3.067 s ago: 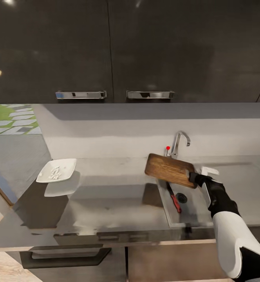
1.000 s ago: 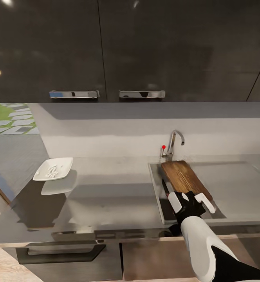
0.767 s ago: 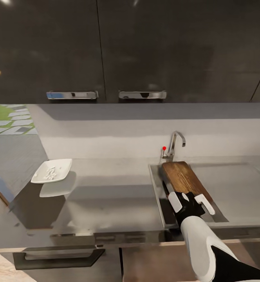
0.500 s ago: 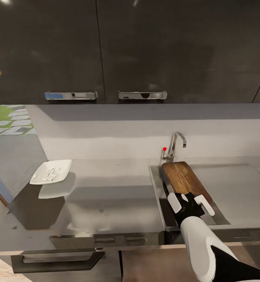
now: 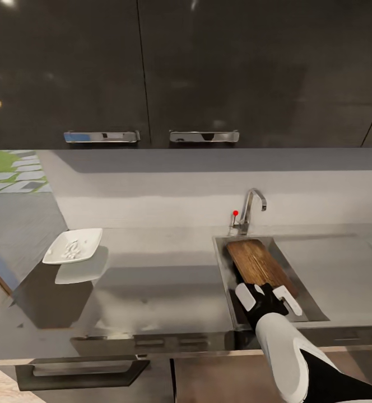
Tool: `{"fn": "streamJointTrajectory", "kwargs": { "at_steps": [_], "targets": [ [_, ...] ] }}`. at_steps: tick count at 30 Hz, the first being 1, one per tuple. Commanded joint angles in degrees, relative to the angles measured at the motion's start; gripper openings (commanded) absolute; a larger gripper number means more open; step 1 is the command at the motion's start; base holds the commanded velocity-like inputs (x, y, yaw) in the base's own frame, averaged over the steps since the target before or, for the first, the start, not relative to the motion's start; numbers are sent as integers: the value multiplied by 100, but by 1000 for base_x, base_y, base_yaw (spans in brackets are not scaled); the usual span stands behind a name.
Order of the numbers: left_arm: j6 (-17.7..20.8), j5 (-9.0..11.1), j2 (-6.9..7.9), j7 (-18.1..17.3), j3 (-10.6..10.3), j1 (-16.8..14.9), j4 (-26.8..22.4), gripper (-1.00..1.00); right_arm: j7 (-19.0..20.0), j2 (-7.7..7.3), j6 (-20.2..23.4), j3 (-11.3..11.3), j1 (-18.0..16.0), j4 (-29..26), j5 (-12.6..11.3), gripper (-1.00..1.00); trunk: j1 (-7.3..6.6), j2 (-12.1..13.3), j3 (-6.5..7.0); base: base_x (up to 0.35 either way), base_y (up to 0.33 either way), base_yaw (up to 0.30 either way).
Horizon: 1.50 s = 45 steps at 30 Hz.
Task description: In the kitchen, take the Vidalia onion out of the sink, dice it on the chopping board with the paring knife, put the diced onion into the bowl on the countertop, then place both the paring knife and the chopping board into the sink.
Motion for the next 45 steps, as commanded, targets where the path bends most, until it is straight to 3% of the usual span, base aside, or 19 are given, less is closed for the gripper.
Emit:
{"fn": "streamJointTrajectory", "kwargs": {
  "at_steps": [1, 12, 20, 24, 38, 39, 45],
  "targets": [
    [-30, 37, 2, 6, -47, -10, 22, 100, -4, 2, -26, 1, -4, -6, -31, -100, 4, -12, -12, 101, 0, 0],
    [-29, 37, 1, 6, -48, -10, 22, 100, -8, 2, -26, -10, 4, 1, -30, -100, 4, -12, -12, 137, 0, 0],
    [-29, 38, -2, 6, -48, -10, 22, 100, 1, -305, -44, -23, 22, 421, -59, -100, 4, -12, -12, 2, 0, 0],
    [-29, 38, -2, 6, -48, -10, 22, 100, 1, -377, -183, -22, 21, 470, -60, -100, 4, -12, -12, 0, 0, 0],
    [-29, 38, -2, 6, -48, -10, 22, 100, 1, -383, -202, -13, 22, 480, -69, -100, 4, -12, -12, 0, 0, 0],
    [-29, 38, -2, 6, -48, -10, 22, 100, 1, -380, -202, -12, 22, 480, -73, 100, 4, -12, -12, 0, 0, 0],
    [-30, 38, -2, 6, -48, -10, 22, 100, 1, -375, -202, -12, 22, 480, -78, 100, 4, -12, -12, 0, 0, 0]
  ]
}}
